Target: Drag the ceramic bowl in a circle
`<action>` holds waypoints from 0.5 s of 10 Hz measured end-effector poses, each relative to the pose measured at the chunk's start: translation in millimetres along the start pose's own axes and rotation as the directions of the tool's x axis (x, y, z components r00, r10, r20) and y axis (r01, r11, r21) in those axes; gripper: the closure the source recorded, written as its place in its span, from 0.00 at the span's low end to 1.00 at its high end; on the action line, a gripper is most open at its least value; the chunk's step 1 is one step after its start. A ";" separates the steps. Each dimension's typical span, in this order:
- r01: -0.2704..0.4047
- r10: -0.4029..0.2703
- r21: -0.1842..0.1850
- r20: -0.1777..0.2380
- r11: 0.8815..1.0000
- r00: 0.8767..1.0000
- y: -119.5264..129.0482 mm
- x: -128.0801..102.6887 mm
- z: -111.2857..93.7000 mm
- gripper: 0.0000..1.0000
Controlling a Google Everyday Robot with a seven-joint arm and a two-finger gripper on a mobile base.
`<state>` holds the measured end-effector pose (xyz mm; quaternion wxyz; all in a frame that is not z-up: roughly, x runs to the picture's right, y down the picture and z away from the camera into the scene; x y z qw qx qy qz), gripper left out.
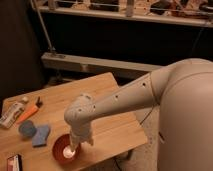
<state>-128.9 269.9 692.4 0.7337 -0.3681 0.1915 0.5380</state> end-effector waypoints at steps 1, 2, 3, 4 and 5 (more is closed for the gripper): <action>0.005 -0.005 -0.002 -0.002 1.000 1.000 1.9 -2.8 5.5 0.35; 0.011 -0.011 -0.004 -0.005 1.000 1.000 3.9 -5.3 11.3 0.35; 0.016 -0.016 -0.004 -0.007 1.000 1.000 5.5 -7.6 15.5 0.35; 0.022 -0.022 -0.002 -0.008 1.000 1.000 7.7 -11.1 19.8 0.35; 0.029 -0.029 0.001 -0.007 1.000 1.000 8.4 -13.9 22.8 0.38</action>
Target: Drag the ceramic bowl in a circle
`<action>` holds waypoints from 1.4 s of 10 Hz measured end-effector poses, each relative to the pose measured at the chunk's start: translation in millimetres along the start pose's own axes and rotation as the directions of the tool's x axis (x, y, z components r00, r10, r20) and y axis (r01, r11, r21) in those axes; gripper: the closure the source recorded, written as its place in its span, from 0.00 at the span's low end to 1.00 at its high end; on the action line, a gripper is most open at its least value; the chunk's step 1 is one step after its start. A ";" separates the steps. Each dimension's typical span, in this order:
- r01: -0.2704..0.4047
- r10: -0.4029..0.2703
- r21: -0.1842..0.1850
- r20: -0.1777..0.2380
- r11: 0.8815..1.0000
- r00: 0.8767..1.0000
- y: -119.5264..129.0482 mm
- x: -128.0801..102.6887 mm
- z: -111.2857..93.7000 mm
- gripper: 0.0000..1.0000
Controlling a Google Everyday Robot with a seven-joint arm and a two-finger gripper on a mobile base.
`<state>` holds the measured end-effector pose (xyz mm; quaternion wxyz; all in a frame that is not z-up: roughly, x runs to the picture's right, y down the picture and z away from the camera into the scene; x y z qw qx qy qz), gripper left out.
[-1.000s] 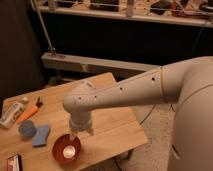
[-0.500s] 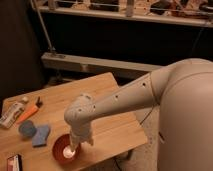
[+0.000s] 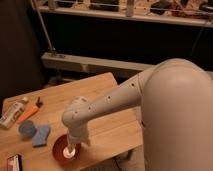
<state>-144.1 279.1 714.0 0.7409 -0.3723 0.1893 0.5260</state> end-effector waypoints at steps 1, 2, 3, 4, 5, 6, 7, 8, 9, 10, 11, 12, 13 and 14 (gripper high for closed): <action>0.008 -0.008 0.003 0.003 1.000 1.000 1.3 -3.0 2.5 0.46; 0.022 -0.022 0.007 0.006 1.000 1.000 4.4 -5.8 5.0 0.57; 0.033 -0.033 0.010 0.007 0.999 0.999 7.3 -7.6 6.6 0.66; 0.042 -0.042 0.013 0.007 0.999 0.999 10.0 -9.1 8.6 0.78; 0.052 -0.053 0.017 0.007 0.998 0.999 13.3 -10.3 10.4 0.88; 0.064 -0.064 0.024 0.004 0.998 0.998 16.5 -10.8 12.1 0.97; 0.076 -0.076 0.036 -0.001 0.996 0.997 19.3 -11.7 13.3 1.00; 0.082 -0.082 0.044 -0.003 0.996 0.997 22.4 -14.1 13.0 1.00; 0.095 -0.096 0.054 0.003 0.994 0.995 28.4 -21.6 10.9 1.00; 0.109 -0.110 0.064 0.013 0.992 0.994 35.7 -32.6 6.2 1.00; 0.119 -0.121 0.075 0.021 0.990 0.992 39.9 -42.8 1.1 1.00; 0.134 -0.138 0.089 0.042 0.987 0.989 47.5 -61.7 -9.7 1.00; 0.142 -0.148 0.100 0.054 0.985 0.988 51.6 -74.4 -16.4 1.00; 0.148 -0.156 0.116 0.058 0.982 0.986 53.6 -88.2 -20.7 1.00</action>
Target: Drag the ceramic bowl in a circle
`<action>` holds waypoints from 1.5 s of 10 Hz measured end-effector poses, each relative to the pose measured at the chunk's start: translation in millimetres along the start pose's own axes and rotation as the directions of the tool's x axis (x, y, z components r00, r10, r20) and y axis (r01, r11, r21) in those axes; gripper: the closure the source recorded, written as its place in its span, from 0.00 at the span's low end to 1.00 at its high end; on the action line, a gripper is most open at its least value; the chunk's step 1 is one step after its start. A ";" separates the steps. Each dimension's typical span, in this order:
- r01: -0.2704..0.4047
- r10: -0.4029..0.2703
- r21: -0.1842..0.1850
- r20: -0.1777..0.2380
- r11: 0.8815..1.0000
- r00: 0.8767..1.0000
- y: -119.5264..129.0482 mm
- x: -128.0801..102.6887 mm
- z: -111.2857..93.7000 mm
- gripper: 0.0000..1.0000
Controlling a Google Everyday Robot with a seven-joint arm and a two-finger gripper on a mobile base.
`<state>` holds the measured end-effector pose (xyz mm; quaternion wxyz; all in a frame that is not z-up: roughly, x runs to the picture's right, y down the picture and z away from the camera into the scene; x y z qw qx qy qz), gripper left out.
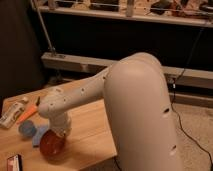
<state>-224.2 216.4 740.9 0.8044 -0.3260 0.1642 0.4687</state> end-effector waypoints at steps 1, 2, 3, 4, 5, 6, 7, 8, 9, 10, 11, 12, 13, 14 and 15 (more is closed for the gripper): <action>0.004 -0.004 0.018 -0.002 1.000 1.000 -2.9 -12.2 2.2 1.00; 0.003 -0.003 0.034 -0.010 0.999 1.000 -6.5 -21.2 8.9 1.00; 0.003 -0.002 0.048 -0.018 0.999 1.000 -10.4 -28.5 17.0 1.00; 0.003 -0.001 0.058 -0.024 0.998 1.000 -12.9 -35.6 23.1 1.00; 0.009 -0.007 0.072 -0.027 0.997 1.000 -14.7 -45.8 27.9 1.00; 0.014 -0.013 0.079 -0.012 0.997 1.000 -15.4 -61.4 27.6 1.00; 0.015 -0.015 0.087 0.006 0.996 1.000 -17.5 -74.9 23.3 1.00; 0.005 -0.009 0.111 0.036 0.994 0.999 -27.7 -97.5 8.6 1.00; -0.002 -0.004 0.126 0.048 0.992 0.999 -35.0 -107.4 1.5 1.00; -0.015 0.007 0.149 0.056 0.989 0.998 -47.3 -117.3 -5.6 1.00; -0.029 0.021 0.172 0.052 0.985 0.998 -60.6 -123.1 -7.5 1.00; -0.045 0.037 0.195 0.047 0.980 0.998 -74.6 -128.2 -7.0 1.00; -0.055 0.047 0.209 0.043 0.976 0.998 -83.0 -131.2 -6.1 1.00; -0.068 0.060 0.225 0.041 0.972 0.997 -92.9 -135.1 -5.8 1.00; -0.092 0.085 0.256 0.037 0.962 0.996 -112.7 -140.2 -5.3 1.00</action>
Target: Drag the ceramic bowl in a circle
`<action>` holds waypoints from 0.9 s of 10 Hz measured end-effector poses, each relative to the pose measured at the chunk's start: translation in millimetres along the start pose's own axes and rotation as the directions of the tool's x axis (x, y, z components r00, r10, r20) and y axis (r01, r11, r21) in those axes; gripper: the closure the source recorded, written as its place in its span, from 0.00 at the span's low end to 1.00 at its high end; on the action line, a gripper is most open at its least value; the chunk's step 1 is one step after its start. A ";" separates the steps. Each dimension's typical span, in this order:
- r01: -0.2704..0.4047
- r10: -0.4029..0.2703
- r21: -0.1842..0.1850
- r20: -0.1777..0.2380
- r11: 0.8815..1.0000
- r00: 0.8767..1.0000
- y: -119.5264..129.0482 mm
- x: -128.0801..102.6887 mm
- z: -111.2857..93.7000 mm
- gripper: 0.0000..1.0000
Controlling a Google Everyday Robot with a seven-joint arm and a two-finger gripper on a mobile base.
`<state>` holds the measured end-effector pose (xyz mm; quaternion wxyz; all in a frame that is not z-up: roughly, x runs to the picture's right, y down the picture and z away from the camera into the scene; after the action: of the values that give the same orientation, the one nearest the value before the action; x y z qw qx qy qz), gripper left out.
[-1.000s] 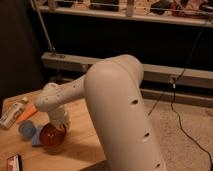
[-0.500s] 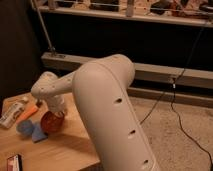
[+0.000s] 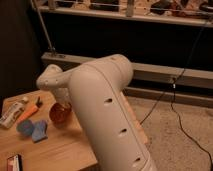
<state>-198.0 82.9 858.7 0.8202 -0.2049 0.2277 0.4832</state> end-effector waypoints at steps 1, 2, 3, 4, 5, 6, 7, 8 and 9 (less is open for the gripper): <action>-0.015 0.015 0.021 -0.004 1.000 1.000 -12.2 -4.9 2.9 1.00; -0.035 0.035 0.045 -0.007 0.998 0.999 -26.9 -10.3 4.5 1.00; -0.074 0.075 0.090 -0.007 0.993 0.997 -56.2 -18.0 4.2 1.00; -0.093 0.094 0.109 -0.009 0.990 0.996 -71.0 -19.2 3.9 1.00; -0.131 0.135 0.142 -0.015 0.981 0.991 -100.5 -16.3 4.5 1.00; -0.174 0.181 0.166 -0.024 0.971 0.983 -128.1 -7.9 6.2 1.00; -0.215 0.224 0.183 -0.032 0.959 0.974 -153.3 3.9 8.3 1.00; -0.252 0.265 0.193 -0.044 0.948 0.963 -175.4 19.3 11.5 1.00; -0.276 0.292 0.198 -0.054 0.940 0.955 -191.2 33.4 14.1 1.00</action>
<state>-11.8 28.3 873.2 0.7474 -0.1111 0.3333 0.5639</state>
